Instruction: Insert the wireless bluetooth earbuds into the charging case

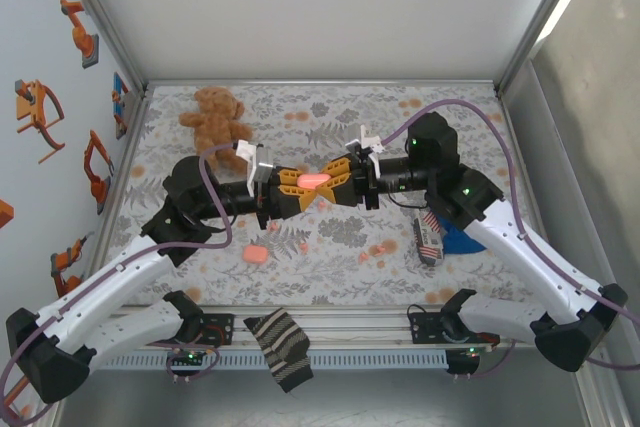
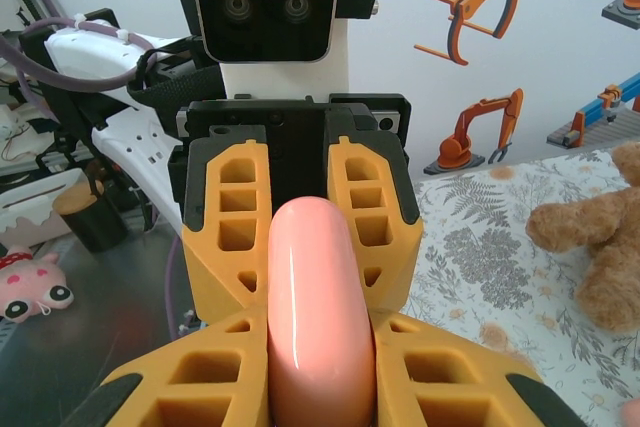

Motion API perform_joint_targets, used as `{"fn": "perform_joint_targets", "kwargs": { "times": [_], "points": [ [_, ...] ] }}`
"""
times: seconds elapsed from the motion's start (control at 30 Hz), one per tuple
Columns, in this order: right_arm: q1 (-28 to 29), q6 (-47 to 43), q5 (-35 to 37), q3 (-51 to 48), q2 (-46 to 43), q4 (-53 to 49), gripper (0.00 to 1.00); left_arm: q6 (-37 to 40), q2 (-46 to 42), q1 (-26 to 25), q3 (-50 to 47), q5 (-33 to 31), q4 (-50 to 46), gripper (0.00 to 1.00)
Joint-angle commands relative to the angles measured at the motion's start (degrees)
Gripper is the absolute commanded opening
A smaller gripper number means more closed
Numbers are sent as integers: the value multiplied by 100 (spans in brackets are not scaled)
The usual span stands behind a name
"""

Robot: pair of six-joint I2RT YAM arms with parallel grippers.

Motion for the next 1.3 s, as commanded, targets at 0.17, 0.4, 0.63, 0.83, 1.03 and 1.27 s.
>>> {"fn": "perform_joint_targets", "kwargs": {
  "times": [0.17,0.4,0.63,0.83,1.03,1.27],
  "points": [
    [44,-71,127,-102,-88,168,14,68,-2,-27,149,81,47,27],
    [36,-60,145,-120,-116,194,13,149,-49,-24,147,79,-72,29],
    [36,1,155,-190,-181,338,14,108,-76,-27,62,64,-23,33],
    [36,69,184,-275,-253,419,13,66,-128,-31,-26,59,82,33],
    [38,199,251,-371,-299,568,13,44,-158,-28,-34,55,115,22],
    [40,365,254,-459,-284,806,13,41,-153,-28,-61,69,102,18]
  ]
}}
